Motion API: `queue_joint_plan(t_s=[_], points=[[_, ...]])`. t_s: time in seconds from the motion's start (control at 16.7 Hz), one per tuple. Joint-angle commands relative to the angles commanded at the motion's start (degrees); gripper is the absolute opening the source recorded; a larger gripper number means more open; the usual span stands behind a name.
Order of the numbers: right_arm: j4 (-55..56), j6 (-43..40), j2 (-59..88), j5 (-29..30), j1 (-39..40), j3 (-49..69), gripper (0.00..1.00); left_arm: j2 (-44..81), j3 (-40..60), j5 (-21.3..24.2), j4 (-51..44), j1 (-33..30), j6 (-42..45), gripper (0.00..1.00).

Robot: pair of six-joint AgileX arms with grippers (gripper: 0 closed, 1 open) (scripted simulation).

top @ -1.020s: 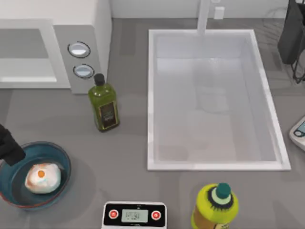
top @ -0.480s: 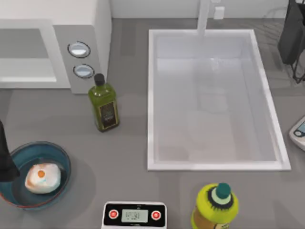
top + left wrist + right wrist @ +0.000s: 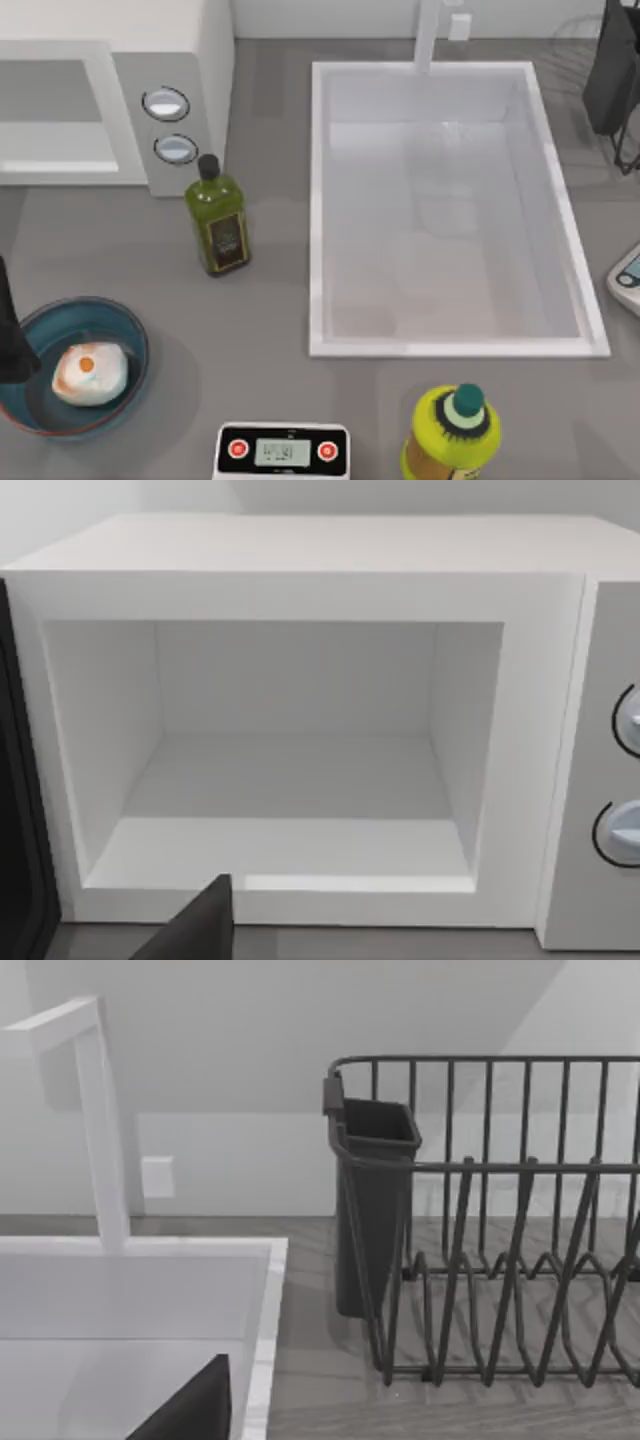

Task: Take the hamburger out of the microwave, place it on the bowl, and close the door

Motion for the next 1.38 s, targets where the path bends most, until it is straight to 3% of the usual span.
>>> queue_joint_plan(t_s=[0.72, 1.38], points=[[0.0, 0.0, 0.0, 0.0, 0.0, 0.0, 1.0, 0.0, 0.0, 0.0, 0.0, 0.0, 0.0, 0.02], [0.0, 0.0, 0.0, 0.0, 0.0, 0.0, 1.0, 1.0, 0.1, -0.9, 0.9, -0.9, 0.0, 0.0]])
